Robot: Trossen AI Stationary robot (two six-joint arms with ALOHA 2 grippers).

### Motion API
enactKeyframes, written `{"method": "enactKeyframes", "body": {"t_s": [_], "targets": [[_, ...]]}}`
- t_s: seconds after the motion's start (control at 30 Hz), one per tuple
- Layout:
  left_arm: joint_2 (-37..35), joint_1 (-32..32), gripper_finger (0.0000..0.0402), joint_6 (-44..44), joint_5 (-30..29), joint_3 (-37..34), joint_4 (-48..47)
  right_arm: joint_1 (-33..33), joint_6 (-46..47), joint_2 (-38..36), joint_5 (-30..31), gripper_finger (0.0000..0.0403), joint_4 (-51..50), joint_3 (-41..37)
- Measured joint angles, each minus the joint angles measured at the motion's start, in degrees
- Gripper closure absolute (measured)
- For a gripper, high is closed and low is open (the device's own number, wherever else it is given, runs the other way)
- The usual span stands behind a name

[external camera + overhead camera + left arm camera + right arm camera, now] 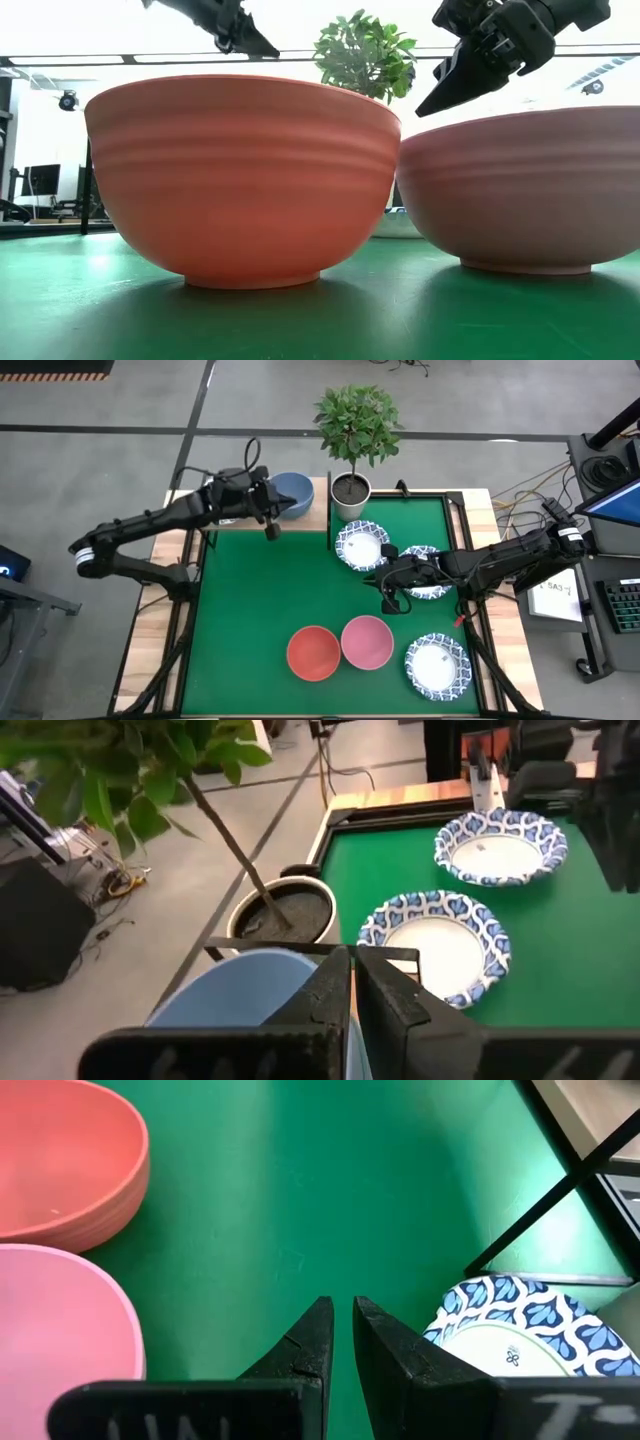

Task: Place and stack bowls onto a shelf
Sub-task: Stack the blue bowl on top of the green bowl on the shelf

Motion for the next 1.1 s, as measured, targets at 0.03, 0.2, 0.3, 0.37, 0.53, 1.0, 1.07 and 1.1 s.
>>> {"method": "enactKeyframes", "body": {"t_s": [0.03,0.2,0.3,0.37,0.53,1.0,1.07,1.1], "targets": [[-0.11,0.07,0.0401,-0.41,-0.08,-1.25,1.19,0.01,0.05,0.00,0.00,0.0371,0.06,0.00],[0.79,0.17,0.0401,-1.87,-0.14,-3.19,2.58,0.01,0.08,0.01,0.00,0.0371,0.45,0.00],[1.68,0.26,0.0401,-2.02,-0.15,-3.17,2.52,0.01,0.18,0.00,0.00,0.0371,0.51,0.00],[2.18,0.39,0.0401,-2.25,-0.16,-3.12,2.51,0.01,0.20,0.01,0.00,0.0371,0.49,0.00],[3.51,0.44,0.0401,-2.82,-0.18,-3.12,1.97,0.01,0.22,0.00,0.00,0.0371,0.50,-0.02],[4.07,0.44,0.0402,-4.84,-0.11,-3.65,1.06,0.01,-0.07,0.00,0.00,0.0371,0.47,-0.07],[4.07,0.44,0.0402,-5.22,-0.09,-4.07,1.08,0.01,-0.13,0.00,0.00,0.0371,0.47,-0.07],[4.07,0.44,0.0401,-5.37,-0.09,-4.22,1.18,0.01,-0.13,0.00,0.00,0.0371,0.47,-0.07]]}}
